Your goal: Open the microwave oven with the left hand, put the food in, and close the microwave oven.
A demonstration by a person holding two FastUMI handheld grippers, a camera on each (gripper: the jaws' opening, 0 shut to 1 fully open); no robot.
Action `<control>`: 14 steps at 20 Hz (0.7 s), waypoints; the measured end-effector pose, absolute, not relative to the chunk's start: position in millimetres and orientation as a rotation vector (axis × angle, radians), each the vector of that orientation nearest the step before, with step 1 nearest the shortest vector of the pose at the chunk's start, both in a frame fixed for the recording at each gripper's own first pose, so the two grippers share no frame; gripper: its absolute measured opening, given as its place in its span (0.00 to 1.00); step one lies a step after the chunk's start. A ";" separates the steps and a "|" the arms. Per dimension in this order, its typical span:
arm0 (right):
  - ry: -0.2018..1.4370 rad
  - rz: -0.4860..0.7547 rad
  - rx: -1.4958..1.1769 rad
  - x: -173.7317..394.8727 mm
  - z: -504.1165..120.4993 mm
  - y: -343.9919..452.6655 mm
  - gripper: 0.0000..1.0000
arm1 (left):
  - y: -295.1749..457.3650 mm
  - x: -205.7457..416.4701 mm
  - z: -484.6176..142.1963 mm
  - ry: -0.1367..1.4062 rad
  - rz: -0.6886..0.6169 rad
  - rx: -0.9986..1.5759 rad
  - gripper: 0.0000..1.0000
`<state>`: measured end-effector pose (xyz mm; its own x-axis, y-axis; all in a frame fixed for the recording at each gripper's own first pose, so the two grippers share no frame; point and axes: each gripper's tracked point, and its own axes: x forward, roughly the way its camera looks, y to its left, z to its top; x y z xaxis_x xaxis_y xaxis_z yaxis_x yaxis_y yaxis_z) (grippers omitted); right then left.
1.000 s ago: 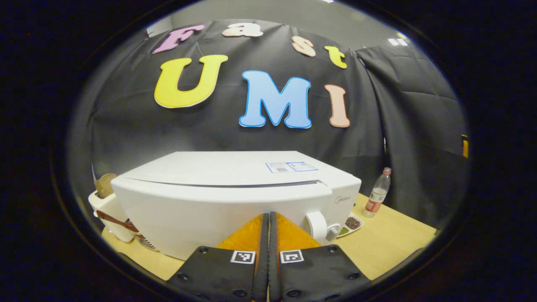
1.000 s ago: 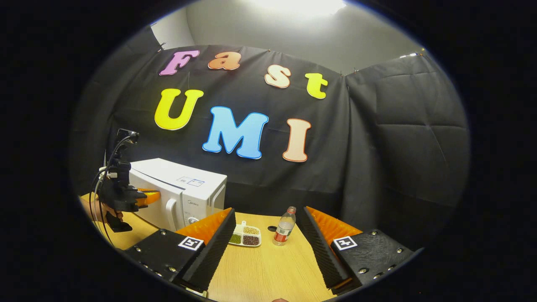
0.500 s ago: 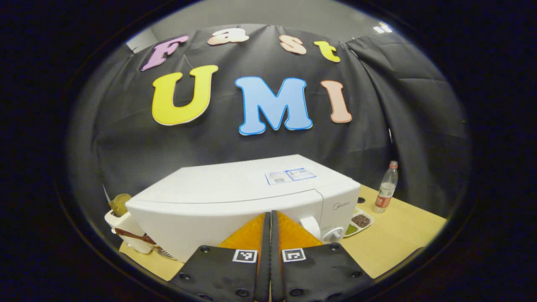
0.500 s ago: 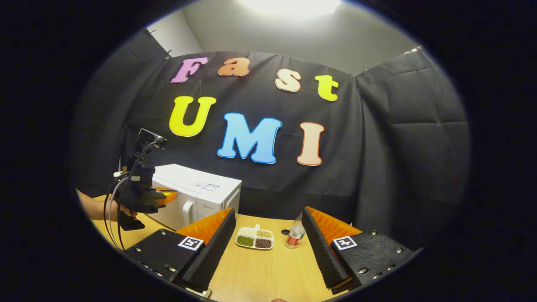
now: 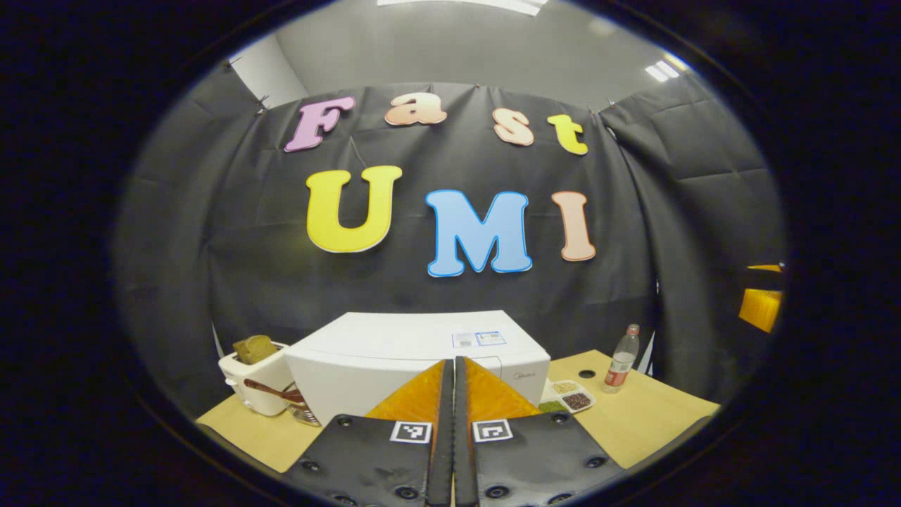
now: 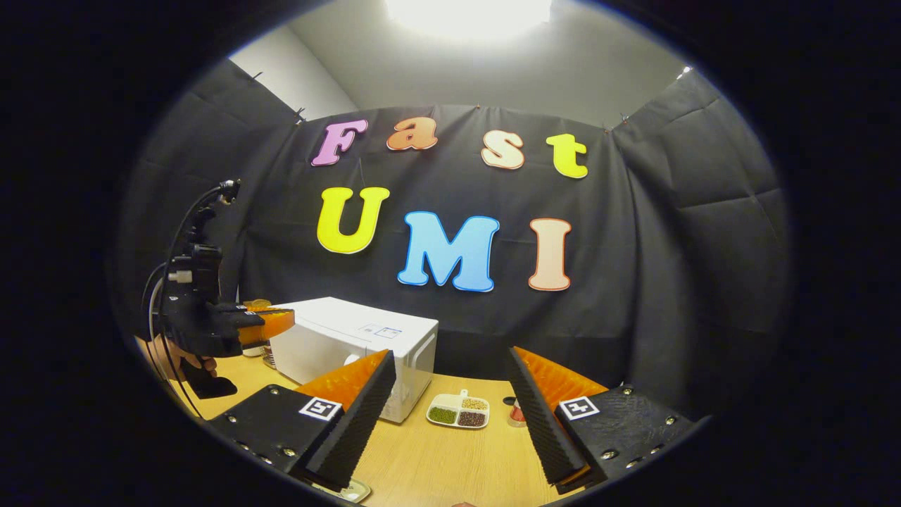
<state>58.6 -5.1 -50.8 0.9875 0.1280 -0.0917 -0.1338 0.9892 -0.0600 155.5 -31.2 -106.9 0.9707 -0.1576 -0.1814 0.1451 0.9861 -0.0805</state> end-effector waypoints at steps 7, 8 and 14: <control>0.062 0.121 -0.022 36.9 -29.0 20.1 0.96 | -4.8 92.9 -62.8 0.129 -0.135 -0.058 0.09; 0.062 0.107 -0.015 34.0 -26.3 23.1 0.96 | 0.8 83.9 -62.6 0.135 -0.138 -0.057 0.09; 0.055 0.065 0.006 8.5 -19.1 49.1 0.96 | 53.3 39.4 -43.7 0.115 -0.113 -0.040 0.07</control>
<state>8.5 49.1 -19.1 0.9964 0.0649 -0.0547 -0.0645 0.9979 0.0075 39.4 53.3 -43.7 0.9870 -0.1145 -0.1126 0.1099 0.9929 -0.0463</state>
